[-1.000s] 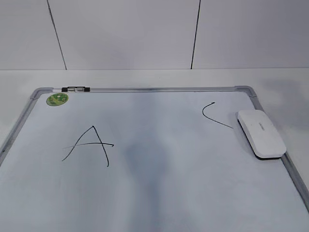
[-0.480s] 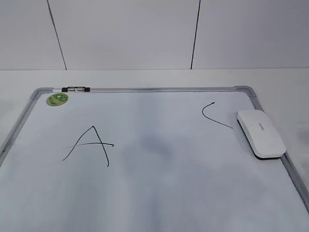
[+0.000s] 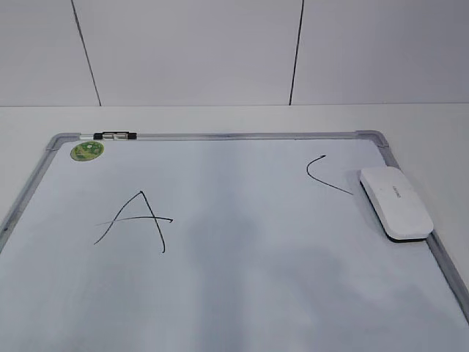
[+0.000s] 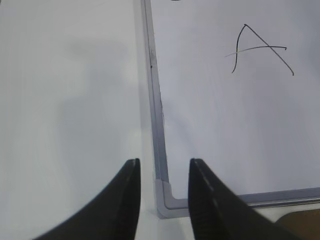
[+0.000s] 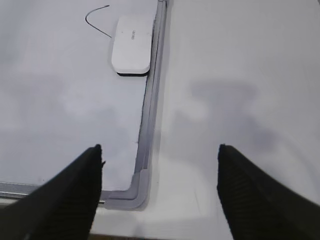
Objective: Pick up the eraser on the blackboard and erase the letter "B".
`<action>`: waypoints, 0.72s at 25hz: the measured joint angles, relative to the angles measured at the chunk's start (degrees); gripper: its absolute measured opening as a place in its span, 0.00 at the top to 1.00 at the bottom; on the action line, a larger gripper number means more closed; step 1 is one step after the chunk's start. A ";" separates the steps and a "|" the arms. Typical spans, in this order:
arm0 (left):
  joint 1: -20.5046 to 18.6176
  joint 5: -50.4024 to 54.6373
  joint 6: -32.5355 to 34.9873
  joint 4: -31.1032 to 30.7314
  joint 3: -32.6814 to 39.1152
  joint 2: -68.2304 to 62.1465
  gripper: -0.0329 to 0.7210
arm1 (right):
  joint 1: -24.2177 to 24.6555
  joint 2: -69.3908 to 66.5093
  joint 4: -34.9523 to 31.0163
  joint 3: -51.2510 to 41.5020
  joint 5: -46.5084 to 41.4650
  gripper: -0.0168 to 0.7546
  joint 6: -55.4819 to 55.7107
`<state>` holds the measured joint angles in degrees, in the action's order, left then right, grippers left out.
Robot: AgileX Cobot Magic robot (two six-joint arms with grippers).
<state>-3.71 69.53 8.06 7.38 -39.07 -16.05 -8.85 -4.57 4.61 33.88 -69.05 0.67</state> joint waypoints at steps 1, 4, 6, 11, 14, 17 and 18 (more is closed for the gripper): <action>0.00 -0.14 0.00 0.00 0.54 0.60 0.64 | 0.00 0.61 0.10 -1.22 0.05 0.23 0.11; 0.00 -2.45 0.00 0.00 3.22 4.89 0.64 | 0.00 2.91 0.10 -3.05 0.60 0.23 0.36; 0.00 -6.08 0.00 0.21 7.09 9.63 0.64 | 0.00 4.57 0.10 -3.41 1.88 0.23 0.87; 0.00 -6.31 1.67 0.32 8.06 13.69 0.64 | 0.00 5.46 1.04 -5.26 3.01 0.23 1.00; 0.00 -5.97 2.71 0.32 8.74 15.15 0.64 | 0.00 5.46 1.44 -5.49 3.01 0.23 1.09; 0.00 -5.86 3.02 0.40 8.74 15.43 0.64 | 0.00 5.46 1.44 -5.71 3.01 0.23 1.23; 0.00 -5.86 3.02 0.40 8.74 15.43 0.64 | 0.00 5.46 1.44 -5.71 3.01 0.23 1.23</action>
<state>-3.71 63.67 11.08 7.78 -30.32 -0.62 -8.85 0.89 6.04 28.17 -66.04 1.90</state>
